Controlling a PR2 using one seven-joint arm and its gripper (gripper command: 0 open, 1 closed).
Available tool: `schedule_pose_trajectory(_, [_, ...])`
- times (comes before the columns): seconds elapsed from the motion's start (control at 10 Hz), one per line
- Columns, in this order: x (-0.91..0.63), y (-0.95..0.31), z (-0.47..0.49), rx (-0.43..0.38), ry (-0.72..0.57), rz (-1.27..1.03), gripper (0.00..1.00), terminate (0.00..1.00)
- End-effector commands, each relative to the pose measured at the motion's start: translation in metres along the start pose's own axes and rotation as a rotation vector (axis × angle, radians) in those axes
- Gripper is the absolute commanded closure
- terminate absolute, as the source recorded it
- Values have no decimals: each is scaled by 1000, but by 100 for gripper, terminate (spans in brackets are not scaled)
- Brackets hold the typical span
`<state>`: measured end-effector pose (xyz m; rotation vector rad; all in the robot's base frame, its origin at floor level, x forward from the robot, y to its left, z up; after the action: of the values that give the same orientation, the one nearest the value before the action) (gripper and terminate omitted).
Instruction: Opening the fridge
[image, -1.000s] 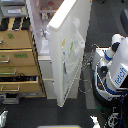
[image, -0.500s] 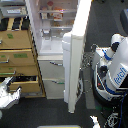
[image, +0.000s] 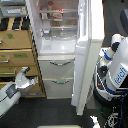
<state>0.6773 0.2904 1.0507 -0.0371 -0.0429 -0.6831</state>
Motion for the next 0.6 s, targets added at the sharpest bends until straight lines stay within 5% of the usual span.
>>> schedule_pose_trajectory(0.1, [356, -282, 44, 88, 36, -418, 0, 0])
schedule_pose_trajectory(0.6, [413, -683, 154, 135, -64, -897, 0, 0])
